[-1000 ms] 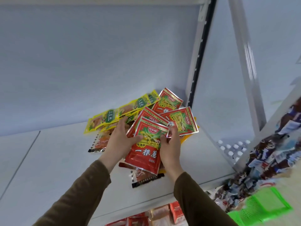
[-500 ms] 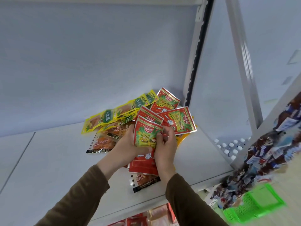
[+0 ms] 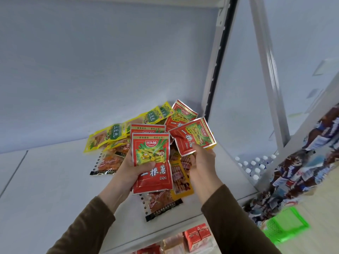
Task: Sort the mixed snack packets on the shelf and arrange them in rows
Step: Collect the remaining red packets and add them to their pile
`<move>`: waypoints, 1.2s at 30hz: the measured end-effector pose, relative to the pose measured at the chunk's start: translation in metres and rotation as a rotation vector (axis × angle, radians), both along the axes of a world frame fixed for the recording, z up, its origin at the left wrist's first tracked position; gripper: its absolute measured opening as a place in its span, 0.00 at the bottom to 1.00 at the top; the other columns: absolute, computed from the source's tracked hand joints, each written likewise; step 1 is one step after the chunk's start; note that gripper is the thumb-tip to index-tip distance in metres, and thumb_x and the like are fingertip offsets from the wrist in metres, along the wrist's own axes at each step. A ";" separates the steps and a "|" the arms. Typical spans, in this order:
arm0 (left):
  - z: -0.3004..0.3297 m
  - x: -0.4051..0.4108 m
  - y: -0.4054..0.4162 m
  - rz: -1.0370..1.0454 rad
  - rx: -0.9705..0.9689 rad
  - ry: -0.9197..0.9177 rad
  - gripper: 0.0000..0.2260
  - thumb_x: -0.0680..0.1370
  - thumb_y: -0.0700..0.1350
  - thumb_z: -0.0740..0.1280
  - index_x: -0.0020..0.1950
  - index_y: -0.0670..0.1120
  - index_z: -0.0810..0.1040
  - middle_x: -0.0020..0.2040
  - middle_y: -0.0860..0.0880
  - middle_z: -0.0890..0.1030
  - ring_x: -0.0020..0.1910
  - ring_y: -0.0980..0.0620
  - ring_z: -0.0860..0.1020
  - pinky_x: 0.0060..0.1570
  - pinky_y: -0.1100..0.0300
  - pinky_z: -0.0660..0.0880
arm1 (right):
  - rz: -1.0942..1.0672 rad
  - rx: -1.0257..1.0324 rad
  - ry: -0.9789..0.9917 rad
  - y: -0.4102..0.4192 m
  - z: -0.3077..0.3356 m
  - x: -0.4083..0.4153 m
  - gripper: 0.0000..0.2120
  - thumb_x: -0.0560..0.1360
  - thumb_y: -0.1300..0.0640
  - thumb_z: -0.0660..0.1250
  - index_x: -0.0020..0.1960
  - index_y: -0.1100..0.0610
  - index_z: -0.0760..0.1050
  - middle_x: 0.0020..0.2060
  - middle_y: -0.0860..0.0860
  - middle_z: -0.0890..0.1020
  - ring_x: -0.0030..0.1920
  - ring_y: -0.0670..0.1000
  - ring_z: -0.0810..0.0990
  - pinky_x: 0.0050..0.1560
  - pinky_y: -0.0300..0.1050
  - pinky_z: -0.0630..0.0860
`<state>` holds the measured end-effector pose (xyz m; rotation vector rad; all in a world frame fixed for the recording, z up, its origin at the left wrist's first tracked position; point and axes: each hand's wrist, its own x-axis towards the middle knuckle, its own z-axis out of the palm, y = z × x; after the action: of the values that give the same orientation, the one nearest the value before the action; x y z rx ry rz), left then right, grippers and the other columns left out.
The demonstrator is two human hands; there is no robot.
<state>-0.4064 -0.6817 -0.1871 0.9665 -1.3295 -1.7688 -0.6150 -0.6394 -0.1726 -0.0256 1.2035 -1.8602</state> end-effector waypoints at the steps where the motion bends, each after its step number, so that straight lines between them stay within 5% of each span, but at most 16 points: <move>1: -0.001 0.000 0.000 0.001 0.002 0.001 0.28 0.71 0.44 0.80 0.68 0.56 0.74 0.58 0.46 0.86 0.53 0.43 0.86 0.43 0.54 0.84 | -0.018 0.012 -0.010 -0.006 0.003 -0.002 0.29 0.74 0.59 0.75 0.69 0.52 0.65 0.51 0.55 0.85 0.39 0.48 0.88 0.27 0.38 0.78; 5: -0.002 -0.001 0.000 0.023 0.019 -0.001 0.29 0.70 0.45 0.80 0.67 0.56 0.74 0.57 0.47 0.86 0.52 0.43 0.86 0.43 0.54 0.84 | -0.032 0.082 0.012 -0.025 0.013 -0.011 0.30 0.74 0.53 0.77 0.68 0.50 0.63 0.53 0.53 0.84 0.44 0.48 0.87 0.29 0.37 0.76; 11: -0.003 -0.002 0.003 0.067 0.031 0.021 0.30 0.69 0.46 0.81 0.68 0.55 0.73 0.57 0.46 0.86 0.53 0.42 0.86 0.46 0.50 0.84 | 0.050 0.032 0.123 -0.041 0.012 -0.020 0.08 0.80 0.53 0.70 0.58 0.53 0.78 0.51 0.50 0.87 0.43 0.46 0.87 0.37 0.40 0.77; 16: -0.004 -0.002 0.004 0.107 0.081 0.049 0.31 0.68 0.46 0.81 0.68 0.55 0.74 0.56 0.47 0.87 0.52 0.42 0.87 0.42 0.52 0.84 | -0.001 -0.159 0.251 -0.027 0.018 -0.036 0.10 0.82 0.47 0.65 0.61 0.49 0.76 0.51 0.49 0.87 0.49 0.52 0.88 0.47 0.52 0.83; 19: -0.003 -0.004 0.006 0.140 0.136 0.094 0.29 0.71 0.47 0.79 0.69 0.55 0.73 0.56 0.45 0.87 0.52 0.41 0.87 0.42 0.50 0.84 | 0.179 -0.253 0.296 -0.018 0.025 -0.023 0.11 0.81 0.49 0.67 0.61 0.52 0.78 0.53 0.53 0.87 0.51 0.57 0.87 0.47 0.55 0.84; 22: 0.003 -0.007 0.010 0.166 0.221 0.159 0.22 0.77 0.54 0.73 0.69 0.55 0.73 0.57 0.43 0.86 0.52 0.38 0.86 0.43 0.47 0.84 | 0.444 -0.093 0.468 -0.010 0.019 0.004 0.09 0.80 0.47 0.68 0.54 0.51 0.79 0.49 0.53 0.87 0.46 0.58 0.88 0.41 0.51 0.84; 27: 0.018 -0.012 0.021 0.125 0.250 0.229 0.25 0.74 0.68 0.71 0.65 0.54 0.81 0.60 0.43 0.85 0.56 0.38 0.85 0.47 0.46 0.84 | 0.428 -0.058 0.616 -0.006 0.007 0.029 0.07 0.81 0.48 0.66 0.51 0.51 0.77 0.45 0.49 0.87 0.44 0.52 0.88 0.42 0.49 0.85; 31: 0.019 -0.019 0.026 0.160 0.168 0.155 0.35 0.66 0.54 0.84 0.69 0.59 0.71 0.58 0.47 0.86 0.54 0.41 0.86 0.46 0.48 0.84 | 0.384 -0.066 0.725 -0.005 0.001 0.045 0.04 0.81 0.48 0.67 0.51 0.47 0.78 0.50 0.48 0.85 0.48 0.49 0.86 0.47 0.50 0.84; 36: 0.013 -0.014 0.028 0.231 0.196 0.204 0.32 0.67 0.46 0.82 0.67 0.59 0.74 0.56 0.45 0.87 0.51 0.38 0.86 0.43 0.46 0.84 | 0.388 -0.066 0.579 -0.006 0.001 0.037 0.07 0.78 0.48 0.71 0.55 0.46 0.77 0.54 0.48 0.83 0.54 0.50 0.84 0.54 0.54 0.83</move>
<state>-0.4204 -0.6537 -0.1744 0.9724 -0.8936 -1.7864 -0.5776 -0.6453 -0.1719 -0.8243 1.3933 -1.5845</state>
